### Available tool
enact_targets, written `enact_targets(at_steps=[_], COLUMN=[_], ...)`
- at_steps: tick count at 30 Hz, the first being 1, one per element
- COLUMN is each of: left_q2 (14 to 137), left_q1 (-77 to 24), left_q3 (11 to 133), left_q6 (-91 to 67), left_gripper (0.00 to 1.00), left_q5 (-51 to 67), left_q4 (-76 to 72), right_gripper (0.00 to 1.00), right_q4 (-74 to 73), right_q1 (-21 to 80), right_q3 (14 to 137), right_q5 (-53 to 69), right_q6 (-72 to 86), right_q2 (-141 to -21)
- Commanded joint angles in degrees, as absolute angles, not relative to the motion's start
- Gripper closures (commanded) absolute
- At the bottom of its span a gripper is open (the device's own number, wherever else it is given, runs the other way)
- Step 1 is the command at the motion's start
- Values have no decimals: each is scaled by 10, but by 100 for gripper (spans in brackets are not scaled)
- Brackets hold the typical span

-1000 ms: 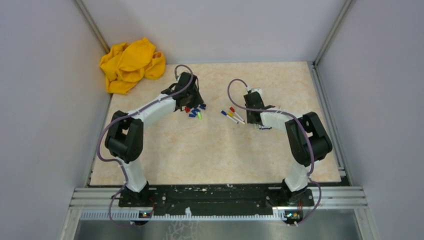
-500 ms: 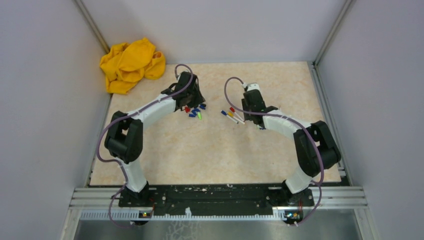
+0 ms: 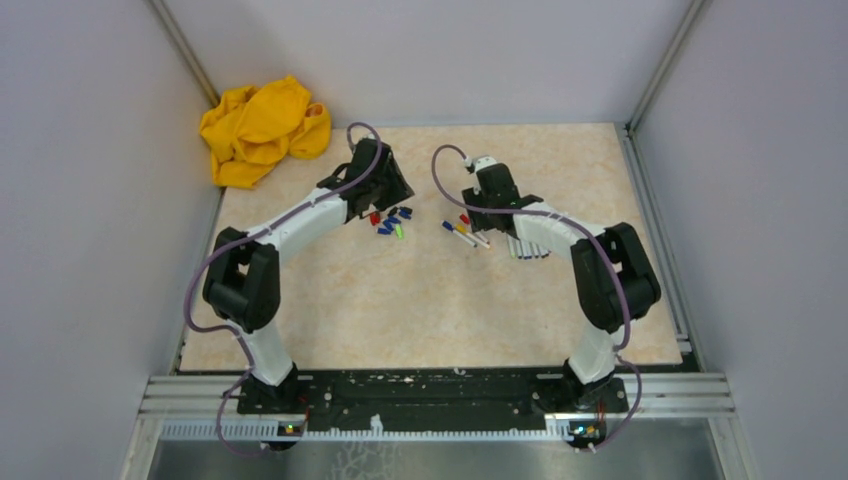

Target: Open the pen caps

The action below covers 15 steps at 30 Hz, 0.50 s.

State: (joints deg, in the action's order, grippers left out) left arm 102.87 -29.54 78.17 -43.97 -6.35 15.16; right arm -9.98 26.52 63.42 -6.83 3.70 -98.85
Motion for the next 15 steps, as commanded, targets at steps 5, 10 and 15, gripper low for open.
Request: enact_targets(at_steps=[5, 10, 15], left_q2=[1011, 1009, 1006], left_q1=[-300, -300, -299], left_q3=[775, 774, 770], left_q6=[-442, -444, -443], left_gripper=[49, 45, 44], left_q5=[-42, -38, -38], left_q4=[134, 133, 130], right_gripper=[52, 52, 52], right_q4=[-118, -126, -128], right_q1=[270, 270, 270], right_q3=[694, 706, 708], right_q5=[-31, -27, -29], right_q6=[24, 23, 21], right_q2=[-1036, -1055, -1070])
